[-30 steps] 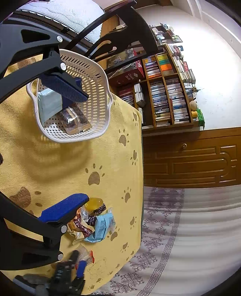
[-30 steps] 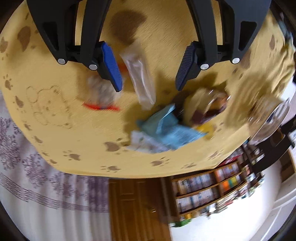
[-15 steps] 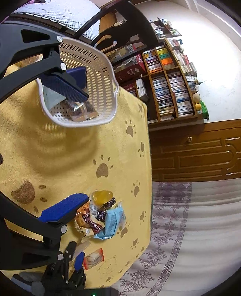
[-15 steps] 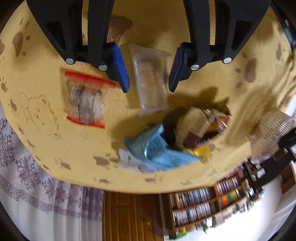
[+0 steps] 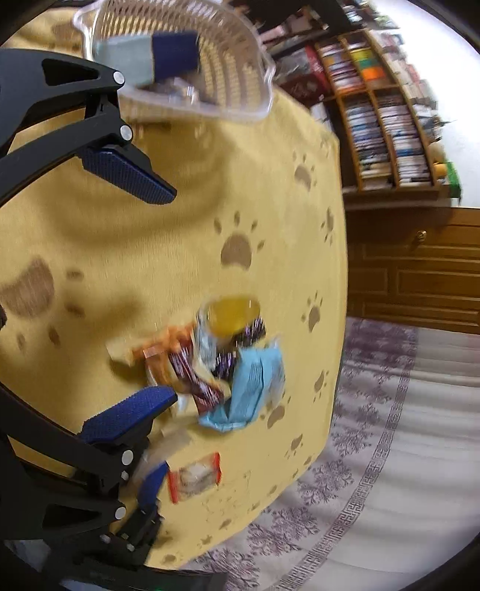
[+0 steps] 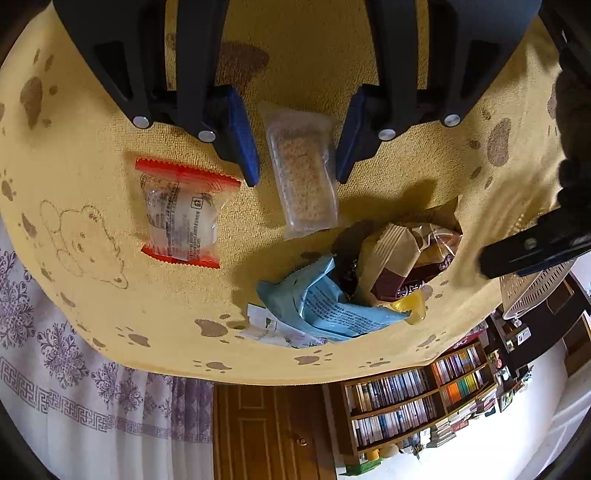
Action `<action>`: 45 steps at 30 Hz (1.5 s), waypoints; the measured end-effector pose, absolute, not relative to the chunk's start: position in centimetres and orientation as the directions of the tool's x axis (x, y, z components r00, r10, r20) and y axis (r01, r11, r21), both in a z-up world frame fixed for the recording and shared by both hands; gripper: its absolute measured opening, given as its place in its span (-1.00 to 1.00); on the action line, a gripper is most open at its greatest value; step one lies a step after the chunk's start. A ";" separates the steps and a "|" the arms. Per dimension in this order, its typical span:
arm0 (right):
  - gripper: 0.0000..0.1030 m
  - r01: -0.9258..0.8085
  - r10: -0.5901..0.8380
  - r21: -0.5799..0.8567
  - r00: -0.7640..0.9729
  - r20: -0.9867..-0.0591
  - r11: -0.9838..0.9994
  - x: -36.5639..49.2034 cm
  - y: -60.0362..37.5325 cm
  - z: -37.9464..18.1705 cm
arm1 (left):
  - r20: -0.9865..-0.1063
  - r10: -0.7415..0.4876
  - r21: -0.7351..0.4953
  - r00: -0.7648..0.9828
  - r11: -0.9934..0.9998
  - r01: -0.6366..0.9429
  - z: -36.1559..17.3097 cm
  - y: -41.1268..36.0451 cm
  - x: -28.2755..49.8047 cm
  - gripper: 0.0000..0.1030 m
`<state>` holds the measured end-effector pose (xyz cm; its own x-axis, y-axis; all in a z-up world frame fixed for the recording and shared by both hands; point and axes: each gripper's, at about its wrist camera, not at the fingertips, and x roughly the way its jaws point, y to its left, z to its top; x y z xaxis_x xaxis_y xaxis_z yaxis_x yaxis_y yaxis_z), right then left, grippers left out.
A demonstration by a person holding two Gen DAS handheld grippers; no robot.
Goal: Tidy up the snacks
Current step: 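Grasp the brown snack bag with red print with the left gripper, then carry the brown snack bag into the white basket and open the left gripper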
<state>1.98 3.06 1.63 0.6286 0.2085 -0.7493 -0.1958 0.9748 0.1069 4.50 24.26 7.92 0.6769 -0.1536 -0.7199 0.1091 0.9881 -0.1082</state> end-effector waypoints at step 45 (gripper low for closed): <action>-0.15 -0.193 0.238 0.148 0.626 -0.742 0.970 2.4 2.6 1.5 | -0.749 -0.186 -0.155 0.635 0.982 0.105 5.3 22.6 7.1 0.51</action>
<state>2.36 2.65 1.48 0.6264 0.2379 -0.7423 -0.1928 0.9700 0.1482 7.07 22.61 5.28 0.6355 -0.1859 -0.7494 0.1051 0.9824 -0.1546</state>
